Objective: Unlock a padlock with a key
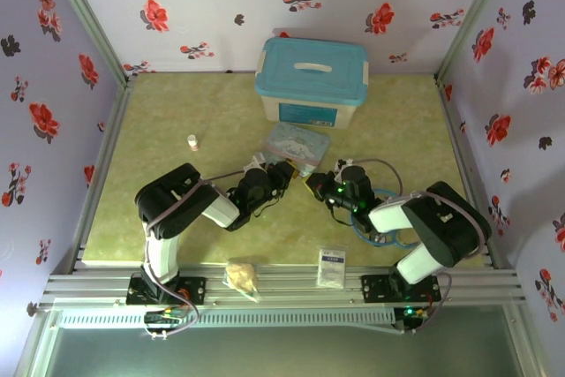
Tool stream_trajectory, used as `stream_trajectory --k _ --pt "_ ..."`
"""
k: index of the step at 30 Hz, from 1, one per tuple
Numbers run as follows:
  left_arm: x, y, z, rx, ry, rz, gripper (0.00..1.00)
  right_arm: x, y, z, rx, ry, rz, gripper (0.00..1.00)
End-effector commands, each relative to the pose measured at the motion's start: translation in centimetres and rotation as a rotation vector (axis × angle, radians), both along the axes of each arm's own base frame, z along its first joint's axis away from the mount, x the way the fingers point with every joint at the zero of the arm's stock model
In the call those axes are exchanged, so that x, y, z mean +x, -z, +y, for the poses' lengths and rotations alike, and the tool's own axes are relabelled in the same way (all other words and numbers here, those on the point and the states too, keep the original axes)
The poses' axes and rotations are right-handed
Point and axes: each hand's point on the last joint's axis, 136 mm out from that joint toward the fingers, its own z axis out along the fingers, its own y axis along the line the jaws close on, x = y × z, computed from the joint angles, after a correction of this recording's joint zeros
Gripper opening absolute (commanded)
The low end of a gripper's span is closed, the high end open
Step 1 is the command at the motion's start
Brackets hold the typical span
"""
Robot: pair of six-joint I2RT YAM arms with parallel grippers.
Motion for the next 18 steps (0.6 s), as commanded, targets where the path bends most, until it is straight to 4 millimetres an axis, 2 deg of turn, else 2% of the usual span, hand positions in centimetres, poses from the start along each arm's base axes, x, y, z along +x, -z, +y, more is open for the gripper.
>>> stream_trajectory --k 1,3,6,8,10,13,16,18 --pt "-5.9 -7.4 -5.7 -0.215 0.331 -0.108 0.0 1.5 -4.9 1.8 0.036 -0.004 -0.158 0.0" --pt "-5.8 -7.3 -5.7 -0.214 0.327 -0.108 0.0 0.8 -5.1 2.2 -0.065 -0.021 -0.191 0.0" --pt "-5.5 -7.0 -5.3 -0.205 0.301 -0.105 0.0 -0.1 -4.4 1.2 -0.26 -0.019 -0.214 0.0" --pt "-5.1 -6.7 -5.0 -0.202 0.281 -0.098 0.0 -0.3 -3.9 0.7 -0.308 -0.016 -0.195 0.0" --pt "-4.5 -6.5 -4.6 -0.194 0.259 -0.102 0.0 -0.5 -3.3 0.6 -0.283 -0.028 -0.165 0.0" --pt "-3.5 -6.2 -3.8 -0.187 0.227 -0.102 0.0 -0.9 -2.2 1.2 -0.156 -0.04 -0.101 0.0" --pt "-2.9 -6.9 -3.3 -0.176 0.201 -0.139 0.0 -1.6 -1.7 1.7 -0.058 -0.043 -0.076 0.0" --pt "-2.6 -7.3 -3.1 -0.172 0.183 -0.158 0.0 -2.0 -1.5 1.2 -0.032 -0.017 -0.071 0.0"
